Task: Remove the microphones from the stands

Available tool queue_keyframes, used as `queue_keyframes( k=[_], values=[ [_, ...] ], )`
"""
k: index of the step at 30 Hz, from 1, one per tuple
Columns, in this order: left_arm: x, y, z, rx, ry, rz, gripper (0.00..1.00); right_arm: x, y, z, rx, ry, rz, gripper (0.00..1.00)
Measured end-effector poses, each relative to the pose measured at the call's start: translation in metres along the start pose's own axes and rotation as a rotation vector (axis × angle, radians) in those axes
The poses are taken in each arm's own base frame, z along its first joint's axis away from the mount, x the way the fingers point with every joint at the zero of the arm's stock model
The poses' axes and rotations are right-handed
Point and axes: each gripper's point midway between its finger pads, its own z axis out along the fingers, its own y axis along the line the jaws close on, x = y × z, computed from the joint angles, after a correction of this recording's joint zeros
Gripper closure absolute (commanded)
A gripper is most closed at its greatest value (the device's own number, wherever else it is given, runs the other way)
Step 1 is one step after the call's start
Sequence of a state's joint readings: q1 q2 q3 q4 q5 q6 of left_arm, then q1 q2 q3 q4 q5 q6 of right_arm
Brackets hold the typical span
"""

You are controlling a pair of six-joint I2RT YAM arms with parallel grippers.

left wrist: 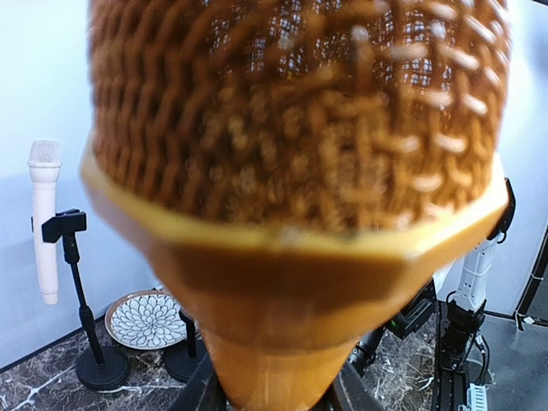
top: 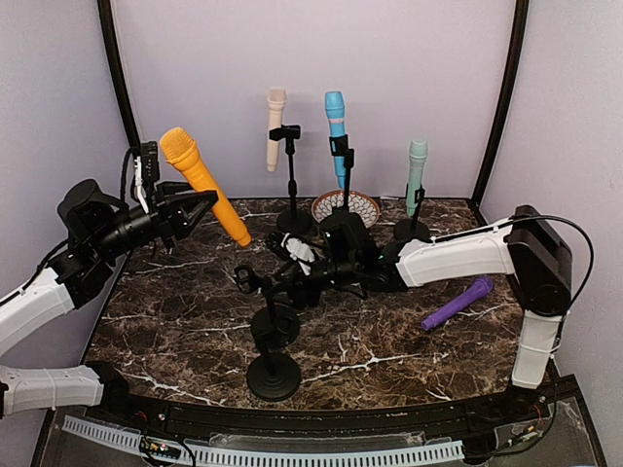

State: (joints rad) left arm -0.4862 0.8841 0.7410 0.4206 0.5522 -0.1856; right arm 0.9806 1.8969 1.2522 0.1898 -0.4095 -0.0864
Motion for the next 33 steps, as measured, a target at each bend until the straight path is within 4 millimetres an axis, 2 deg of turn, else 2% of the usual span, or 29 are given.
queue_keyframes(
  k=[3, 5, 9, 13, 16, 19, 22, 25, 30, 33],
  values=[
    [0.005, 0.004, 0.003, -0.008, 0.026, -0.015, 1.00, 0.006, -0.005, -0.009, 0.000, 0.022, 0.056, 0.13],
    [0.009, 0.005, 0.007, -0.003, 0.043, -0.025, 1.00, -0.003, -0.009, -0.020, 0.000, 0.002, 0.083, 0.07],
    [0.013, 0.005, 0.016, 0.033, 0.079, -0.041, 1.00, -0.045, -0.012, -0.056, 0.009, -0.096, 0.100, 0.01],
    [0.016, -0.001, 0.029, 0.095, 0.118, -0.053, 1.00, -0.100, -0.011, -0.112, 0.043, -0.239, 0.103, 0.01],
    [0.019, -0.016, 0.044, 0.166, 0.159, -0.057, 1.00, -0.136, -0.006, -0.151, 0.063, -0.346, 0.102, 0.02],
    [0.025, -0.038, 0.063, 0.262, 0.202, -0.059, 1.00, -0.160, 0.002, -0.174, 0.059, -0.413, 0.109, 0.01],
    [0.035, -0.056, 0.077, 0.343, 0.235, -0.071, 1.00, -0.174, 0.005, -0.182, 0.047, -0.446, 0.123, 0.04],
    [0.050, -0.065, 0.085, 0.399, 0.274, -0.101, 1.00, -0.177, 0.008, -0.182, 0.033, -0.449, 0.139, 0.09],
    [0.074, -0.073, 0.097, 0.462, 0.332, -0.155, 1.00, -0.179, 0.017, -0.167, -0.014, -0.426, 0.138, 0.19],
    [0.080, -0.074, 0.098, 0.477, 0.346, -0.171, 1.00, -0.176, 0.020, -0.155, -0.038, -0.404, 0.144, 0.24]
  ],
)
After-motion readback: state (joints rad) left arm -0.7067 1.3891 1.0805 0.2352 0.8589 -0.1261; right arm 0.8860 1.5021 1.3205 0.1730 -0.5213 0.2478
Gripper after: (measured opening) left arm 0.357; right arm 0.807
